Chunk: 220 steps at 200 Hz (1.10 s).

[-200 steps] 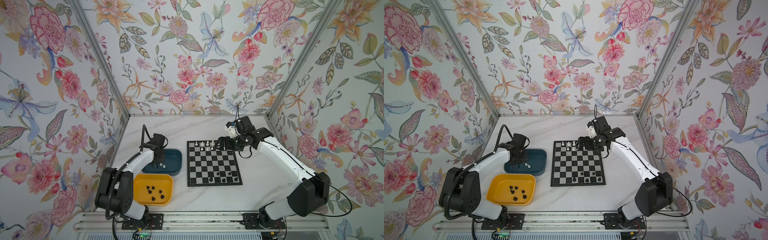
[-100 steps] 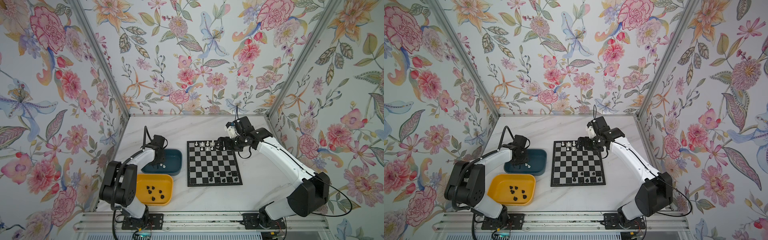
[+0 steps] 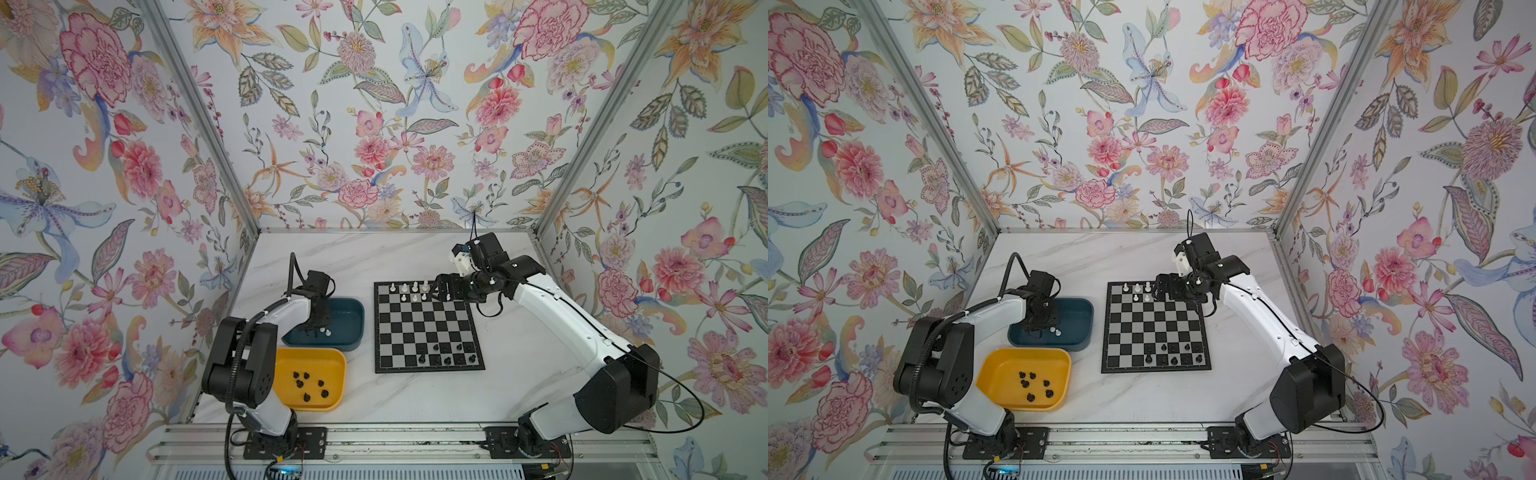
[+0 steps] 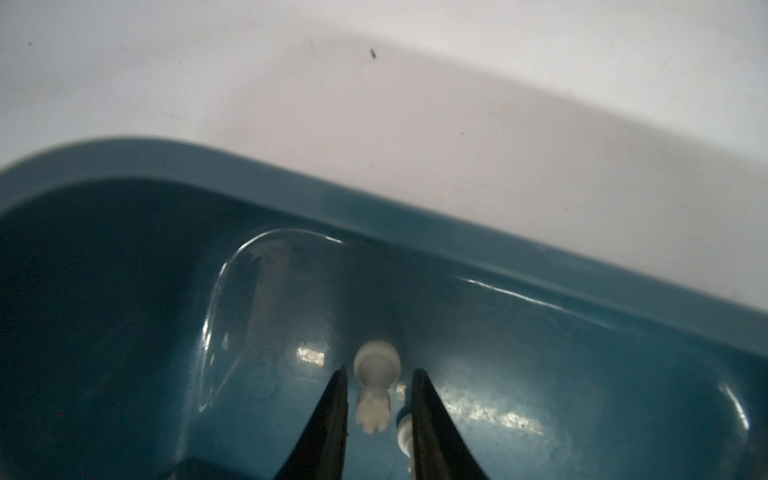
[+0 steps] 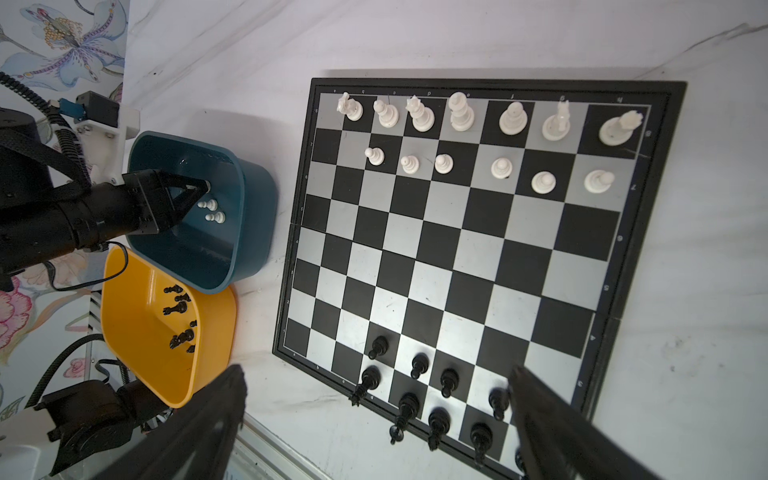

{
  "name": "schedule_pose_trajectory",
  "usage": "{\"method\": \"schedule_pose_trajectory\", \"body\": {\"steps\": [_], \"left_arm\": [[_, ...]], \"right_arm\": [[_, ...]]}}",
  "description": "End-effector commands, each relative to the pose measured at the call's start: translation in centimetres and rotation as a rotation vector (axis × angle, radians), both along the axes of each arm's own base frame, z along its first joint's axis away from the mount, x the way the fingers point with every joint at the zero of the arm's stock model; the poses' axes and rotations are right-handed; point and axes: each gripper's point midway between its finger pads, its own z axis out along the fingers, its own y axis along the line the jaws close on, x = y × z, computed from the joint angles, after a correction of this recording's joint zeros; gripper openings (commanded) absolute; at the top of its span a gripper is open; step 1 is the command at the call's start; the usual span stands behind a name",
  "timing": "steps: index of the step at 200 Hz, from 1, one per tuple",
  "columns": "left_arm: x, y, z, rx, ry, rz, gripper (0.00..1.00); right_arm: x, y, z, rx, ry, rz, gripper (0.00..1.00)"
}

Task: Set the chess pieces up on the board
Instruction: 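Lower the left gripper into the teal tub and grasp another white pawn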

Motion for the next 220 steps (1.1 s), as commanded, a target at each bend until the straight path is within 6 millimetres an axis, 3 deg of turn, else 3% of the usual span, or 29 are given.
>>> {"method": "schedule_pose_trajectory", "body": {"steps": [1, 99, 155, 180, 220], "left_arm": [[0.2, 0.5, -0.2, 0.016, 0.006, -0.004, 0.27], [0.6, 0.7, -0.2, 0.017, 0.007, -0.008, 0.18], [0.9, 0.7, -0.2, 0.014, 0.010, -0.016, 0.05], [1.4, 0.3, 0.6, -0.003, 0.003, -0.026, 0.04], [2.7, -0.6, 3.6, -0.033, -0.037, -0.045, 0.03]], "right_arm": [[0.2, 0.1, 0.7, -0.001, -0.019, -0.011, 0.99], [0.5, 0.5, 0.4, -0.001, -0.009, -0.007, 0.99], [0.6, 0.6, 0.6, -0.002, -0.012, -0.009, 0.99], [0.7, 0.7, 0.5, -0.003, -0.011, -0.008, 0.99], [0.8, 1.1, 0.6, -0.001, -0.013, 0.000, 0.99]]}}
